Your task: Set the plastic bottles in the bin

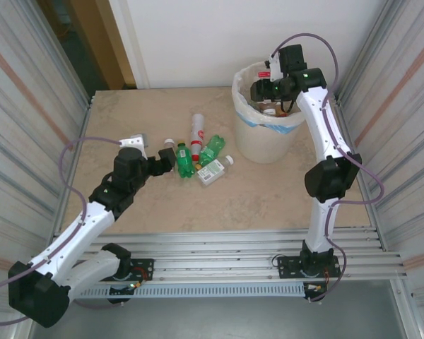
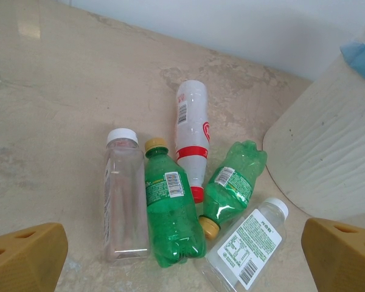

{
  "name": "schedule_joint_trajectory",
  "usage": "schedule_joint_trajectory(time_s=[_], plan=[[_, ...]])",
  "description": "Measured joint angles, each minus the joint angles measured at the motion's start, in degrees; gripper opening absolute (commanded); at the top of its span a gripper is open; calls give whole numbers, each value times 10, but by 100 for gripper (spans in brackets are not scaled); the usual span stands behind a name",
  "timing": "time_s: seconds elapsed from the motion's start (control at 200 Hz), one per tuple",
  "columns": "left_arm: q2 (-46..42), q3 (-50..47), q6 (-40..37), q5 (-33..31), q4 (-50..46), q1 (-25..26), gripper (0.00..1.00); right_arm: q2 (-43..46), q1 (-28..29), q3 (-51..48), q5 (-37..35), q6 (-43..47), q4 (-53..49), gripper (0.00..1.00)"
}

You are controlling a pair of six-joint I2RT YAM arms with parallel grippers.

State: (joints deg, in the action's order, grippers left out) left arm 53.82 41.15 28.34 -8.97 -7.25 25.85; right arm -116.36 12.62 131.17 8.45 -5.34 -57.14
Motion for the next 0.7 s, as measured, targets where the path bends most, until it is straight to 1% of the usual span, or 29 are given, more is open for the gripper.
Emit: schedule_joint_trajectory(time_s=[0.045, 0.11, 0.276, 0.411, 0.546, 0.701], plan=[[0, 0, 0, 0, 0, 0, 99, 0, 0, 2, 2, 0, 0, 85], [0, 0, 0, 0, 0, 0, 99, 0, 0, 3, 4, 1, 0, 86], [0, 0, 0, 0, 0, 0, 99, 1, 0, 3, 4, 1, 1, 86], [0, 0, 0, 0, 0, 0, 99, 9, 0, 3, 4, 0, 1, 82], [0, 0, 0, 0, 0, 0, 99, 27, 0, 3, 5, -1, 1, 74], [0, 0, 0, 0, 0, 0, 99, 50, 0, 0, 6, -4, 13, 58]])
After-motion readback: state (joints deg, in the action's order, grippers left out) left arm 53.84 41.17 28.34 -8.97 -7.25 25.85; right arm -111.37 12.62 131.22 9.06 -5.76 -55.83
